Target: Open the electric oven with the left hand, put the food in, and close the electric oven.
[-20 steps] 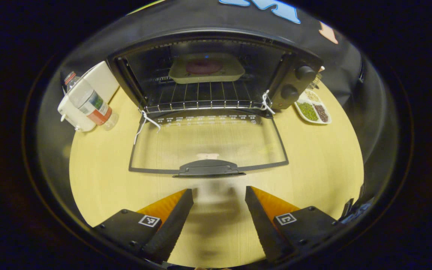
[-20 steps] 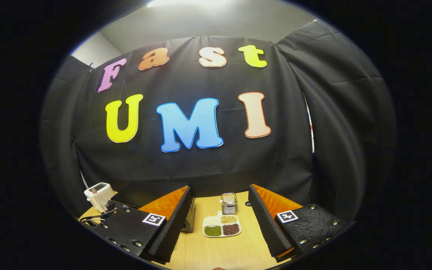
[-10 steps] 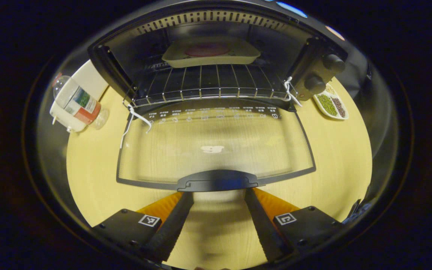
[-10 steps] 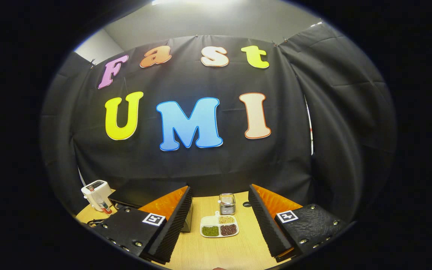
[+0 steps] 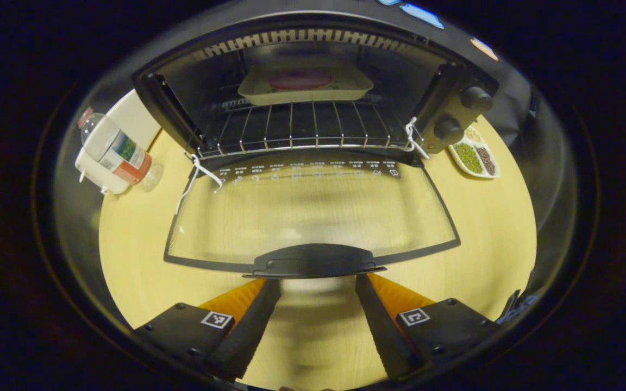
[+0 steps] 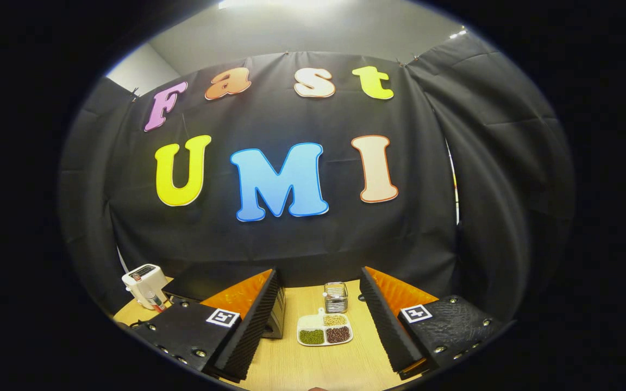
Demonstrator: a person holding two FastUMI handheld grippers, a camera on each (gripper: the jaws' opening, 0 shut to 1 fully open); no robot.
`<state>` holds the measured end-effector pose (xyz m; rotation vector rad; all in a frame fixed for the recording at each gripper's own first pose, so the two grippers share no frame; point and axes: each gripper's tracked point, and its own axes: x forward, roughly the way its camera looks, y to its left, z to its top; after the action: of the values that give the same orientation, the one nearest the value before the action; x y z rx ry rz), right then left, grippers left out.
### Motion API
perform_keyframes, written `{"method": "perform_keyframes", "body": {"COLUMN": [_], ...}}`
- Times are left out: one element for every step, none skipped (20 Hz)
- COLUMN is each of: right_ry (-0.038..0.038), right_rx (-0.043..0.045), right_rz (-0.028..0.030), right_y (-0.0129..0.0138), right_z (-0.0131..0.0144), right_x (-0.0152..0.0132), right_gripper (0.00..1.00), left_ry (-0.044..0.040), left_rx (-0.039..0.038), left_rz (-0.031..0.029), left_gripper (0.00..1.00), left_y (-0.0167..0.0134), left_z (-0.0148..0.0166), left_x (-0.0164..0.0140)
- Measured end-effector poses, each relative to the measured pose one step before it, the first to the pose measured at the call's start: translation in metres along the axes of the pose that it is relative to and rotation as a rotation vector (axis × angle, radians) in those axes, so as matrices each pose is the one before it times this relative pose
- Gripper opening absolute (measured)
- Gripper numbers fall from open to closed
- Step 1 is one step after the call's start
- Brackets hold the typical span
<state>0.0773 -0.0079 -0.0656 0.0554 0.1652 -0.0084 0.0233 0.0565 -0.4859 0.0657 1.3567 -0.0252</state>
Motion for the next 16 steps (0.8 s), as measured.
{"method": "perform_keyframes", "body": {"right_ry": [0.00195, 0.00070, 0.00064, 0.00010, -0.00137, 0.00020, -0.00119, -0.00300, -0.00168, 0.00388, 0.00312, 0.00265, 0.00203, 0.00306, 0.00449, 0.00352], "right_rx": [-0.00023, 0.00414, 0.00462, 0.00392, 0.00234, -0.00046, -0.00203, -0.00328, -0.00275, 0.00043, 0.00570, 0.00919, 0.00972, 0.00760, 0.00525, 0.00135], "right_rz": [0.00567, 0.00624, 0.00603, 0.00630, 0.00674, 0.00593, 0.00542, 0.00296, 0.00239, 0.00066, -0.00242, -0.00208, -0.00344, -0.00366, -0.00532, -0.00125], "right_y": [0.00228, 0.00195, 0.00307, 0.00205, 0.00253, 0.00189, 0.00076, 0.00020, -0.00080, -0.00218, -0.00217, -0.00276, -0.00190, -0.00288, -0.00220, -0.00167], "right_z": [-0.00032, -0.00052, 0.00019, 0.00027, 0.00148, -0.00115, 0.00051, 0.00106, 0.00110, -0.00131, -0.00065, -0.00045, -0.00009, -0.00058, -0.00077, -0.00197], "right_x": [0.00002, -0.00051, 0.00033, -0.00035, -0.00045, 0.00077, -0.00073, -0.00068, -0.00015, 0.00009, 0.00040, -0.00023, 0.00113, -0.00081, 0.00149, -0.00050], "right_gripper": [0.92, 0.92, 0.92, 0.92, 0.92, 0.92, 0.92, 0.92, 0.92, 0.92, 0.92, 0.92, 0.92, 0.92, 0.92, 0.92], "left_ry": [-0.01580, -0.01810, -0.01431, -0.00859, -0.00618, -0.00316, -0.00490, -0.00647, -0.00908, -0.00821, -0.00680, -0.00341, -0.00356, -0.00299, -0.00517, -0.00310], "left_rx": [0.00196, -0.00210, -0.00465, -0.00331, -0.00009, -0.00273, -0.00345, -0.00135, 0.00115, -0.00156, -0.00222, -0.00335, -0.00305, -0.00185, 0.00033, 0.00027], "left_rz": [-0.00134, -0.00158, -0.00200, -0.00279, -0.00389, -0.00323, -0.00165, 0.00031, 0.00174, 0.00217, 0.00197, 0.00091, 0.00006, 0.00052, 0.00161, 0.00378], "left_gripper": [0.99, 0.95, 0.95, 0.93, 0.99, 0.99, 0.99, 0.96, 0.95, 0.96, 0.95, 0.96, 0.96, 0.96, 0.96, 0.96], "left_y": [-0.00012, -0.00001, -0.00023, -0.00033, -0.00025, -0.00020, -0.00050, 0.00022, -0.00027, 0.00008, 0.00007, -0.00013, -0.00029, 0.00032, -0.00046, 0.00015], "left_z": [0.00152, 0.00103, 0.00212, 0.00075, 0.00123, 0.00109, 0.00170, 0.00061, 0.00149, 0.00116, 0.00156, 0.00060, 0.00106, 0.00064, 0.00153, 0.00040], "left_x": [-0.00508, -0.00532, -0.00374, -0.00502, -0.00335, -0.00196, -0.00192, -0.00267, -0.00266, -0.00249, -0.00237, -0.00150, -0.00094, -0.00163, -0.00128, -0.00149]}}
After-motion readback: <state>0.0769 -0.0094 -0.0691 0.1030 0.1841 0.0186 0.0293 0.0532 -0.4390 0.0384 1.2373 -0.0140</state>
